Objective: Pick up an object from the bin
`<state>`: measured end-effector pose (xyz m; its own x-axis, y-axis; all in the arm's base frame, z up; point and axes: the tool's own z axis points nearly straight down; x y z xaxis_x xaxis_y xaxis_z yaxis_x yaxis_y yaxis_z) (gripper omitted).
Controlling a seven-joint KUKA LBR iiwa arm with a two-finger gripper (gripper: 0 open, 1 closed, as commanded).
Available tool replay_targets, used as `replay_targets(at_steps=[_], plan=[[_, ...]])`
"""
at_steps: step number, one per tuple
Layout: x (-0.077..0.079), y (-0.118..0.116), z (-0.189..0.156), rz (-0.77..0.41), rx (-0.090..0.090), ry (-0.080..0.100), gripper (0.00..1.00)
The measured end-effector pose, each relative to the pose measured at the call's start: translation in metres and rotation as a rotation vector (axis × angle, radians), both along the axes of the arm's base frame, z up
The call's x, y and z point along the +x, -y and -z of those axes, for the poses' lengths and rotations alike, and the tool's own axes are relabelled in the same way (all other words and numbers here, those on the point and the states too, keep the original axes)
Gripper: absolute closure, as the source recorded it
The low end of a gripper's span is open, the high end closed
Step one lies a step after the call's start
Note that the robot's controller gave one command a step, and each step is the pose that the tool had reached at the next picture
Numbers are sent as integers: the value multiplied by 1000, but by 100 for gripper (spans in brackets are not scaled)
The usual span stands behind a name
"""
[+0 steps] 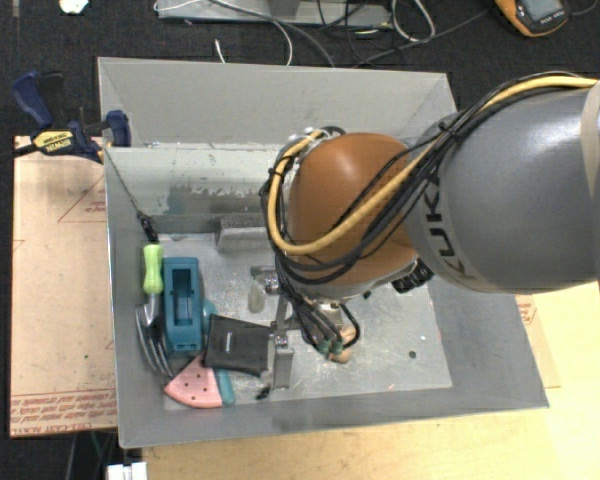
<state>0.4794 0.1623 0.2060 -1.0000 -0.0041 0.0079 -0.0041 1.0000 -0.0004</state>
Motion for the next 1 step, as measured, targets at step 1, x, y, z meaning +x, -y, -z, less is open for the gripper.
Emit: replay_targets(at_steps=[1], plan=[[2,1,-4,5,1,8,0]])
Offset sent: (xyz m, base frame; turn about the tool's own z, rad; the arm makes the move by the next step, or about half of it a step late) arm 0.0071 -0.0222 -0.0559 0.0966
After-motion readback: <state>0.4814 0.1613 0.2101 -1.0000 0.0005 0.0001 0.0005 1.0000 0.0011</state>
